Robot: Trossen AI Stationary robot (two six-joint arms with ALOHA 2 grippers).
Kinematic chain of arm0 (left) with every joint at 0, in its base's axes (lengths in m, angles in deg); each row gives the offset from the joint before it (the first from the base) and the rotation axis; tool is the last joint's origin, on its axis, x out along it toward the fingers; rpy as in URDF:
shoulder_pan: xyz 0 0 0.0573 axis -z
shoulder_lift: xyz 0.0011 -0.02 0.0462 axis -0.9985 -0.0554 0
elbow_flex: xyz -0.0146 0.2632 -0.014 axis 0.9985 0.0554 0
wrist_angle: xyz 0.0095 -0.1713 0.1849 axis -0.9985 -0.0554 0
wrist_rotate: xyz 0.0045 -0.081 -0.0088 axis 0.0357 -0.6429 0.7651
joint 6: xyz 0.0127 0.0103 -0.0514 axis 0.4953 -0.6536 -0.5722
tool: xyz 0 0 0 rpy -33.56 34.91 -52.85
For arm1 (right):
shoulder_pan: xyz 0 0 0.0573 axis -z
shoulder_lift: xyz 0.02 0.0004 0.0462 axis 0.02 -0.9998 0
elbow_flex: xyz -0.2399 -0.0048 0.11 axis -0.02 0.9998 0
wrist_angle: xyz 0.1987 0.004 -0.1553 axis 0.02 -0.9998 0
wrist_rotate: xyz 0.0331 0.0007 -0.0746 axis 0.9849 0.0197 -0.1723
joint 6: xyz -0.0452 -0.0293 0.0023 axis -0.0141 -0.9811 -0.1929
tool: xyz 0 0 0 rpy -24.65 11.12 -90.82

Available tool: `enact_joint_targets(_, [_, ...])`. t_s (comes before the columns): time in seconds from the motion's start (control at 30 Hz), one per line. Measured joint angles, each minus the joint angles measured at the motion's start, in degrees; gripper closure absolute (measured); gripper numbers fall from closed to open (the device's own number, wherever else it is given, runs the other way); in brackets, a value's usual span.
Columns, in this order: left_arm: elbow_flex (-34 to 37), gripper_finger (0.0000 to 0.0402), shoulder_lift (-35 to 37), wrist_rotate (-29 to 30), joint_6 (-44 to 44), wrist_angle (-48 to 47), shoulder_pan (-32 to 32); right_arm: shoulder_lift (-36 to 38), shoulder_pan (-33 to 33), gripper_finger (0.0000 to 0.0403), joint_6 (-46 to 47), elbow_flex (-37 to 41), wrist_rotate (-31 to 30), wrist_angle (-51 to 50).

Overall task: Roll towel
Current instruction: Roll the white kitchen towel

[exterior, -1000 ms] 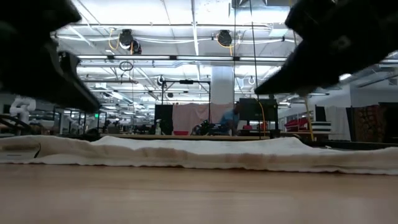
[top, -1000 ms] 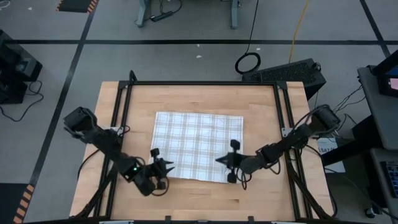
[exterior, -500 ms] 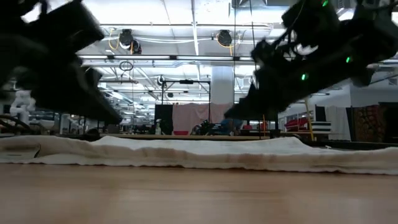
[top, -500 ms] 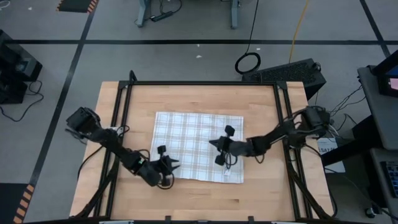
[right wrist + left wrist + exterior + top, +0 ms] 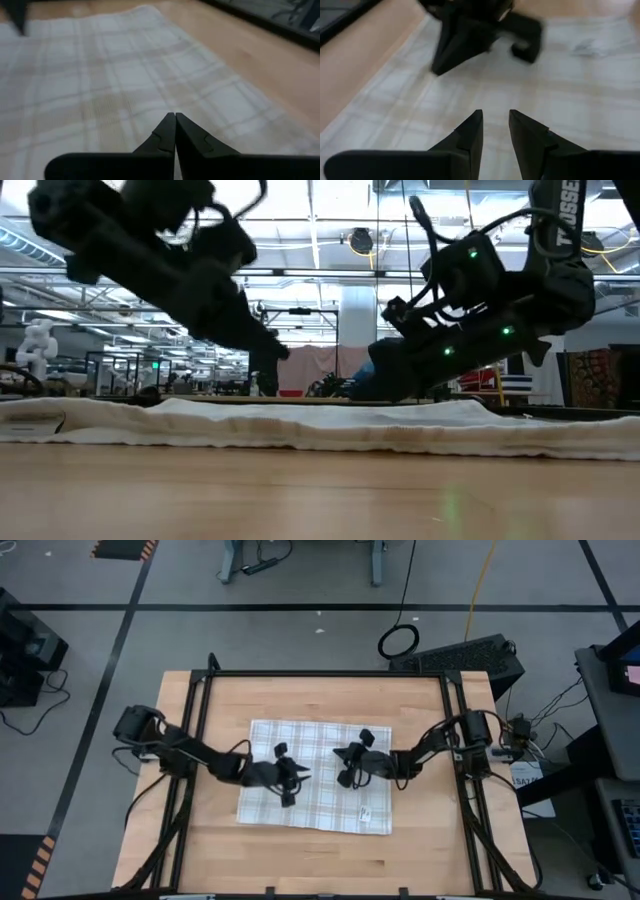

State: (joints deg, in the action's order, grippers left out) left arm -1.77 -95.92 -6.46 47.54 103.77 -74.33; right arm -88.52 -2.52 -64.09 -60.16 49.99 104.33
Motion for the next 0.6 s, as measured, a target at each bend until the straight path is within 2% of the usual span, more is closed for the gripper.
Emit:
enact_joint_targets(0.07, [0.52, 0.0299, -0.59, -0.75, -0.99, -1.04, -1.87, -0.04, 0.68, 0.0401, 1.64, 0.02, 1.72, -1.51])
enact_joint_targets(0.27, [1.50, 0.0299, -4.43, -2.60, -4.57, -1.80, -5.24, -0.04, 1.01, 0.0401, 3.19, -0.02, 1.60, -5.19])
enact_joint_targets(0.47, [2.70, 0.0299, -8.02, -2.70, -5.68, -0.89, -7.81, 0.02, 1.55, 0.0401, 4.92, -0.11, -1.87, -8.62])
enact_joint_targets(0.6, [3.54, 0.0299, -8.50, -3.89, -4.66, -0.76, -10.10, 0.41, 1.50, 0.0401, 3.01, 0.05, -1.78, -6.35])
